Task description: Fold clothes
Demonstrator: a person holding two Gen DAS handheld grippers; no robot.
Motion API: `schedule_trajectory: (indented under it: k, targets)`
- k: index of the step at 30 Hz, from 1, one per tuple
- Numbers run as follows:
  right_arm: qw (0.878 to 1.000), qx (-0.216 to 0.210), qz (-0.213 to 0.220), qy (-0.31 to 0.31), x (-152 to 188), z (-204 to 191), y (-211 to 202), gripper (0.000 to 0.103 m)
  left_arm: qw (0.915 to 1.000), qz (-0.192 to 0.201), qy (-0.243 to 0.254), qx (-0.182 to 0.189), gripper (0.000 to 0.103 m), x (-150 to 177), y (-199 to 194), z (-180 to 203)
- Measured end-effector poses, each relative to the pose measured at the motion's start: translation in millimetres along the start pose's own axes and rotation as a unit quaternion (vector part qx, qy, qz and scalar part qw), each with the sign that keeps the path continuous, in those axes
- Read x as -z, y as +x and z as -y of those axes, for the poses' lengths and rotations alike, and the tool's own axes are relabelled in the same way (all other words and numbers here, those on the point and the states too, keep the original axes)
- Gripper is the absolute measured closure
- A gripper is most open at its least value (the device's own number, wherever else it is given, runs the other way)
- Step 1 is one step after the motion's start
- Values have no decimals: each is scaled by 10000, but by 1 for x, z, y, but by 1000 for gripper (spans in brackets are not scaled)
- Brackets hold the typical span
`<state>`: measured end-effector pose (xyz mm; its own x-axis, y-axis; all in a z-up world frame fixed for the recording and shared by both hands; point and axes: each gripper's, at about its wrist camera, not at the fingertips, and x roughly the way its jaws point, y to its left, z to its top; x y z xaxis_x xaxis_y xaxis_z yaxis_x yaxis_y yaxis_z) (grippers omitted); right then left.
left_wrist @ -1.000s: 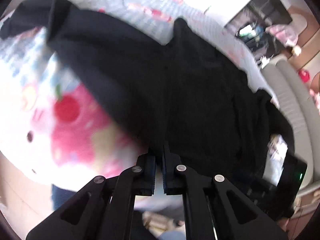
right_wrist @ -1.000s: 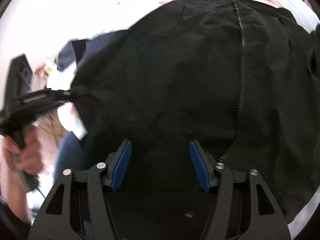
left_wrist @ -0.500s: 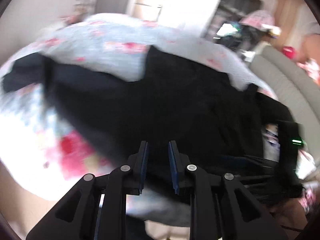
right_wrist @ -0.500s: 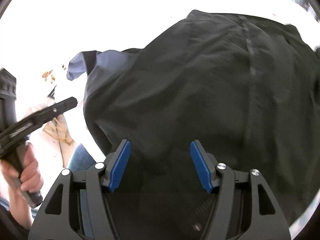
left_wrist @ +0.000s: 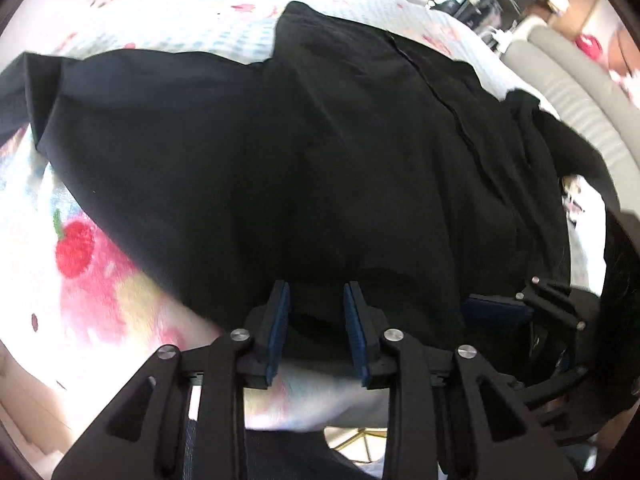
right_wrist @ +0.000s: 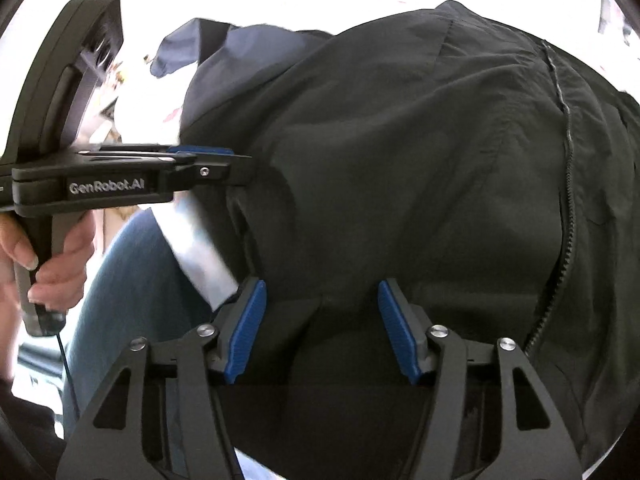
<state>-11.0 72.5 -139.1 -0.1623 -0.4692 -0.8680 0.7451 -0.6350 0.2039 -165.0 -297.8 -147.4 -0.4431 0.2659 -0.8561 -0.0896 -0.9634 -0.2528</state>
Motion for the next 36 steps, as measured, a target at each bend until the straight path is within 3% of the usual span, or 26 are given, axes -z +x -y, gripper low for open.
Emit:
schedule_trajectory:
  k: [1, 4, 7, 11, 14, 20, 24, 29, 34, 36]
  targets:
    - [10000, -91, -23, -30, 4, -2, -1, 42, 10000, 1, 4, 73, 59, 1, -2, 4]
    - [9985, -479, 105, 228, 12, 3, -15, 42, 9984, 379, 245, 337, 58, 4, -28, 21]
    - [9924, -871, 298, 815, 15, 22, -31, 42, 9942, 799, 667, 272, 58, 0, -34, 49]
    - [9851, -582, 686, 1468, 15, 51, -58, 42, 9966, 268, 755, -205, 59, 0, -4, 54]
    - [9771, -414, 837, 1914, 18, 71, -73, 39, 9968, -36, 712, -361, 59, 12, 0, 47]
    - [9810, -174, 417, 1886, 20, 72, -49, 39, 9969, -276, 687, -252, 59, 19, -17, 44]
    - [9867, -47, 270, 1604, 14, 57, -36, 35, 9989, 213, 226, 347, 59, 14, -46, 25]
    - [9879, 174, 357, 1500, 10, 46, -34, 34, 9980, 550, -211, -221, 60, 2, -60, -1]
    - [9851, 138, 778, 1525, -2, 45, -43, 34, 9983, 562, -117, -33, 60, 10, -60, 3]
    - [9897, 234, 704, 1222, -15, 38, -35, 35, 9985, 544, -44, 24, 60, 15, -63, 2]
